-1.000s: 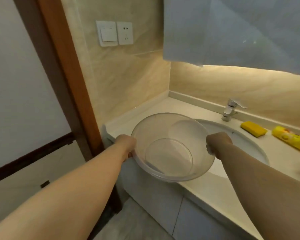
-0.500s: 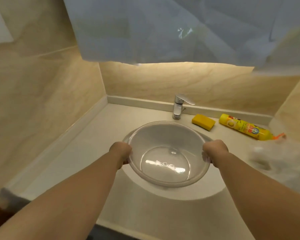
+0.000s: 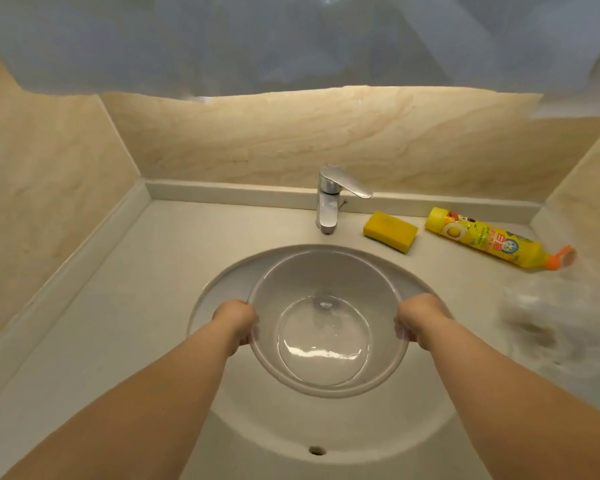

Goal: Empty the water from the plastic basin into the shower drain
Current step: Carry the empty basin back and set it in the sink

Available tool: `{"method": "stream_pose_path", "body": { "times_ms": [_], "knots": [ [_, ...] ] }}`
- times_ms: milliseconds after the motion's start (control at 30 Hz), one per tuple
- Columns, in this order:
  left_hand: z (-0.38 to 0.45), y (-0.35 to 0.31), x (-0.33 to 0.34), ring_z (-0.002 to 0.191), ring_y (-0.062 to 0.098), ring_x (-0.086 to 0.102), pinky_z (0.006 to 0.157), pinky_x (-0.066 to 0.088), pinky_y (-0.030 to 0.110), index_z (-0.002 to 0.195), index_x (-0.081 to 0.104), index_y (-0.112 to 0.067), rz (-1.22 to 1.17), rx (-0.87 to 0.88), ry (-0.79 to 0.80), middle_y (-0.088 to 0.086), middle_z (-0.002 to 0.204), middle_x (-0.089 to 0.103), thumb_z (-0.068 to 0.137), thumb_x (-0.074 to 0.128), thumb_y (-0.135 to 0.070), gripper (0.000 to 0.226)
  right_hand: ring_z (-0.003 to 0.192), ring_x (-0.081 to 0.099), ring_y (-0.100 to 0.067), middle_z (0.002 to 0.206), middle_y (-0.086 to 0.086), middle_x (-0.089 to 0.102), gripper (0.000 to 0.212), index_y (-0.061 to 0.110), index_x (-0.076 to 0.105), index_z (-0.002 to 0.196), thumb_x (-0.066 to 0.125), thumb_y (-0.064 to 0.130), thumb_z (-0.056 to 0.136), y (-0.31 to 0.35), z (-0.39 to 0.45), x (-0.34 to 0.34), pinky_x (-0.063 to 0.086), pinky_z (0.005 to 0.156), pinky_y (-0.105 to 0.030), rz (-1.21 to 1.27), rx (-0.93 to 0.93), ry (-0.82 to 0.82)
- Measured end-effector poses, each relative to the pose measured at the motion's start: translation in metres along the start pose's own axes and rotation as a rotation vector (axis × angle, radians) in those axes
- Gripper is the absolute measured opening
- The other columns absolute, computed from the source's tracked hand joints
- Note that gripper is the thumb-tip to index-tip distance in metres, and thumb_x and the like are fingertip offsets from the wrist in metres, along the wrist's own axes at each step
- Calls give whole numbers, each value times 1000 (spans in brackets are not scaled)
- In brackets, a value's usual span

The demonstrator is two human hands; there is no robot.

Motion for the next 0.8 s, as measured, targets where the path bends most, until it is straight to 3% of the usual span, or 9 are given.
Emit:
{"method": "stream_pose_path", "body": {
  "times_ms": [100, 267, 400, 567, 667, 733, 800],
  "knots": [
    [16, -1, 5, 76, 32, 57, 70, 55, 37, 75, 60, -9, 32, -1, 27, 15, 83, 59, 86, 47, 7, 23, 69, 57, -36, 73, -28, 63, 20, -11, 58, 65, 45, -10, 80, -6, 15, 8, 49, 68, -41, 6, 33, 8],
    [37, 0, 7, 80, 34, 56, 81, 55, 43, 74, 57, -11, 95, -4, 21, 17, 86, 57, 87, 45, 7, 25, 68, 56, -35, 72, -26, 62, 19, -7, 55, 69, 42, -6, 83, -14, 29, 22, 48, 67, -40, 45, 56, 4],
    [47, -2, 10, 80, 33, 58, 77, 55, 41, 94, 58, -8, 126, -6, 22, 20, 94, 58, 89, 44, 5, 20, 61, 56, -33, 67, -24, 61, 22, -6, 57, 68, 41, -5, 82, -14, 32, 22, 50, 67, -40, 20, 65, -22],
    [50, -2, 10, 82, 35, 57, 82, 55, 43, 113, 61, -1, 182, -4, 45, 25, 106, 62, 87, 42, 2, 33, 64, 57, -30, 74, -22, 59, 16, -1, 56, 76, 43, -1, 87, -19, 27, 26, 50, 67, -37, -58, 70, 18],
    [44, -10, 3, 104, 37, 60, 96, 53, 44, 139, 45, -11, 213, 9, -7, 19, 135, 52, 90, 45, -15, 49, 78, 61, -34, 97, -22, 63, 17, 2, 58, 100, 49, 8, 87, -19, 24, 18, 50, 68, -36, -79, 62, -25],
    [40, -14, -1, 121, 39, 55, 103, 48, 45, 146, 35, -14, 270, 23, -37, 14, 141, 48, 91, 47, -25, 57, 83, 59, -34, 107, -20, 63, 22, 4, 57, 108, 51, 14, 88, -16, 22, 13, 49, 68, -34, -91, 43, -35],
    [40, -17, -3, 123, 39, 54, 104, 47, 45, 146, 35, -15, 323, 36, -45, 14, 139, 50, 91, 47, -23, 58, 86, 60, -34, 110, -19, 62, 28, 5, 58, 113, 52, 16, 88, -16, 22, 10, 50, 69, -34, -72, 39, -41]
  ]
}}
Point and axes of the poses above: each hand's wrist, its own z-axis towards the middle knuckle, its own x-axis out of the palm, y = z × x, the point moved 10 cm from there along z, towards the middle knuckle
